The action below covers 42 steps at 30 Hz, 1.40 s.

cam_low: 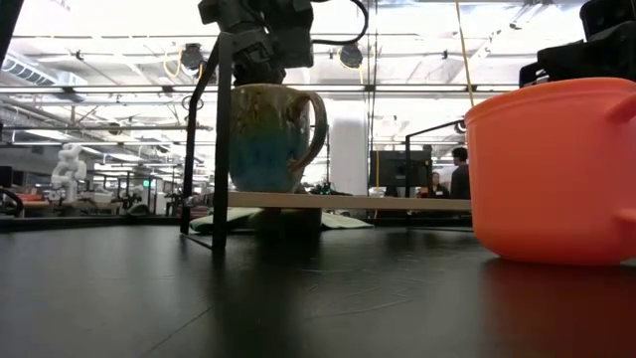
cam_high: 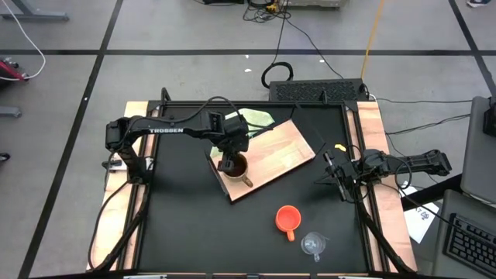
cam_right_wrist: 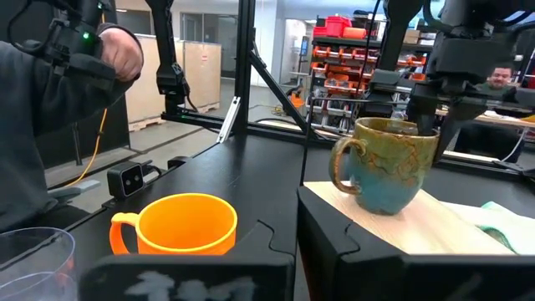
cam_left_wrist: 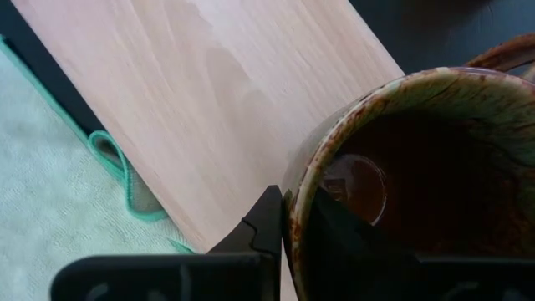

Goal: Stack small to large cups/mugs on shelf
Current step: Put the green mug on the shelf

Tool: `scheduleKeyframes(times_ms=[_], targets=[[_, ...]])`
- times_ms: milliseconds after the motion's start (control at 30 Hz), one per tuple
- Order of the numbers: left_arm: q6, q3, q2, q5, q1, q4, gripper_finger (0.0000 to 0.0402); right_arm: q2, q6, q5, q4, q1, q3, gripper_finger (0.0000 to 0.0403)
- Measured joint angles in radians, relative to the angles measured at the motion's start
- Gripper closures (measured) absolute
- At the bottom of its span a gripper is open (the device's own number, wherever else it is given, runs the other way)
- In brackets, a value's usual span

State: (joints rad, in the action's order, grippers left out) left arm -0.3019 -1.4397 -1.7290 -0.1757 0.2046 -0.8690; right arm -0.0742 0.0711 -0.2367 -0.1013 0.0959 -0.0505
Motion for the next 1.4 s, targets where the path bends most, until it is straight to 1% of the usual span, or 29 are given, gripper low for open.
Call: scheduleKeyframes(times_ms=[233,567,833,1400], targets=[[0.007,0.031,0.006,-0.007,0.001,0.023,0.0367,0.000,0.000,0.000,0.000,0.000,0.000,0.0403],[0.010,0.035,0.011,0.002,0.000,0.038,0.0367,0.000,0.000,0.000,-0.032,0.000,0.000,0.0403],[0.017,0.035,0.013,0.037,-0.012,0.038,0.0367,0.000,0.000,0.000,-0.037,0.000,0.000,0.0403],[0.020,0.035,0.012,0.046,-0.011,0.040,0.0364,0.000,0.000,0.000,-0.037,0.000,0.000,0.0403]])
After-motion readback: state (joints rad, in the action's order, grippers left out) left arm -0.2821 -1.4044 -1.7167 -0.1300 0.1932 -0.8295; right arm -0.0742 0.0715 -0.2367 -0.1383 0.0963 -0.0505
